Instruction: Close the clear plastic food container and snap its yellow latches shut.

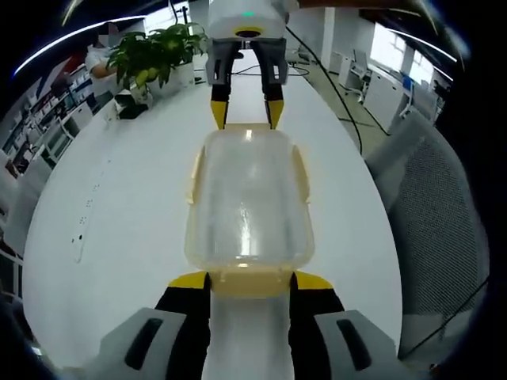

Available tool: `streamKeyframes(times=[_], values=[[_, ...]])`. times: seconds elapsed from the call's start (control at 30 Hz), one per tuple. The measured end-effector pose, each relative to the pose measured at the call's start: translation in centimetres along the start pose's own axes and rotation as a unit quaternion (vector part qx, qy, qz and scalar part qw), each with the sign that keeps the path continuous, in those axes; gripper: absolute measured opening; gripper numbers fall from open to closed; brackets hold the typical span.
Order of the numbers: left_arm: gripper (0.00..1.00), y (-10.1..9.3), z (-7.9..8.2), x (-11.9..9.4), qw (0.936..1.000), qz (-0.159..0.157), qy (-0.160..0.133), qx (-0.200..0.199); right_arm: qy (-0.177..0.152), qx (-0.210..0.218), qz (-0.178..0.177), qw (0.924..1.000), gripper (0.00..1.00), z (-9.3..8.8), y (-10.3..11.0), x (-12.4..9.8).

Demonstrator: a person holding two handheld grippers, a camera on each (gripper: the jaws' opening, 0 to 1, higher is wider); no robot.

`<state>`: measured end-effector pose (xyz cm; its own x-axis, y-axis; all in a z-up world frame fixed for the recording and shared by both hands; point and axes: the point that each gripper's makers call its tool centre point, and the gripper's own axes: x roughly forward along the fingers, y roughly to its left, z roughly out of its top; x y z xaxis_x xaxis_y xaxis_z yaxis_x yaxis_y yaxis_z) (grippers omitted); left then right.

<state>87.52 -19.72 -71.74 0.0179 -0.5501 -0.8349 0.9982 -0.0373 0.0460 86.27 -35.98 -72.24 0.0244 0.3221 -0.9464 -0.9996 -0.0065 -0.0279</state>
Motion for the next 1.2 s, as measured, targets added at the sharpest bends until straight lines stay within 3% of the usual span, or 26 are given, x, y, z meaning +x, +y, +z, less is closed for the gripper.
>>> streamKeyframes(times=[0.33,0.87,1.2], values=[[0.32,0.02,0.2,0.76,1.0,-0.004,0.007,0.003,0.009,-0.004,-0.002,0.9999,0.37,-0.85,-0.2,0.21],[0.32,-0.19,-0.07,0.71,0.9998,-0.016,0.008,-0.003,0.012,-0.006,0.006,0.9999,0.37,-0.79,-0.06,0.59],[0.33,-0.07,-0.25,1.05,0.9998,-0.011,0.008,0.015,0.017,-0.006,0.003,0.9998,0.37,-1.08,-0.12,0.9]])
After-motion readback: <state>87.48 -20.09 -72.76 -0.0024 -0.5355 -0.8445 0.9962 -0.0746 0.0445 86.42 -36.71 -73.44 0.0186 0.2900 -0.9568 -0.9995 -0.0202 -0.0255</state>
